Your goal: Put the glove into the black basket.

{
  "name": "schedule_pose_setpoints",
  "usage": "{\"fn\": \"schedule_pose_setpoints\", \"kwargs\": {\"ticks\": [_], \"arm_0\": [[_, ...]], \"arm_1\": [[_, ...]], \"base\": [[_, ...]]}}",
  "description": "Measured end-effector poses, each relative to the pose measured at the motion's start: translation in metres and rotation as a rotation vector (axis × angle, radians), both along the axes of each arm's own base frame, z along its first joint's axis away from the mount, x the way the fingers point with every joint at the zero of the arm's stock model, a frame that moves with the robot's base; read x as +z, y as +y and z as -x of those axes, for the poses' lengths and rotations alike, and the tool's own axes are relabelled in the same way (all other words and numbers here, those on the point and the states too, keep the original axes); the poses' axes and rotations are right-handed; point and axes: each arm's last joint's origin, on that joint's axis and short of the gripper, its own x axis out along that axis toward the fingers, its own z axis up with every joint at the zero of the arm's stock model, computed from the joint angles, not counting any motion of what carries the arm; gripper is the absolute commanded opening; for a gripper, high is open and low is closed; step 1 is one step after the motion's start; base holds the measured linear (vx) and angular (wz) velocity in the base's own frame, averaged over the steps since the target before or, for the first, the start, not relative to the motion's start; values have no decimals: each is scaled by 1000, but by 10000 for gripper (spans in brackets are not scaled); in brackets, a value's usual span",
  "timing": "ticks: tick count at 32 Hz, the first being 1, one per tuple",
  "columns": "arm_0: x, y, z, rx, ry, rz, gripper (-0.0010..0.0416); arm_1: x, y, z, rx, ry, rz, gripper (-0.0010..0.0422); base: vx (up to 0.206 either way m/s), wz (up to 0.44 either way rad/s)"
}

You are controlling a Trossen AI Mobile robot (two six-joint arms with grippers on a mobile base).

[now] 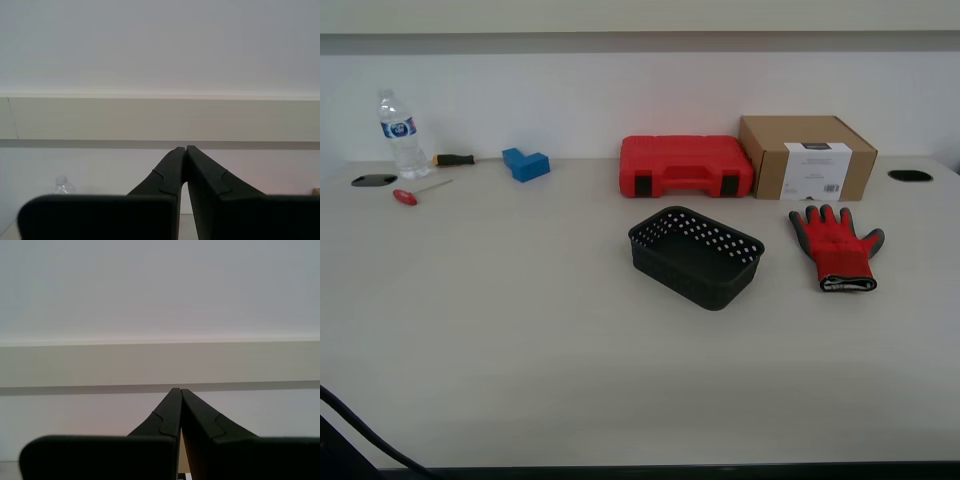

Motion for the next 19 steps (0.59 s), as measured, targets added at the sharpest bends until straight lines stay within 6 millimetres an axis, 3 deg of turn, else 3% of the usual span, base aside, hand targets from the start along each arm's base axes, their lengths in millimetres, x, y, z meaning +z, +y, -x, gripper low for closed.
{"fn": "schedule_pose_setpoints", "kwargs": {"ticks": [19], "arm_0": [[0,0,0,0,0,0,1]], "arm_1": [[-1,0,0,5,7,0,0]], "base": [[0,0]]}}
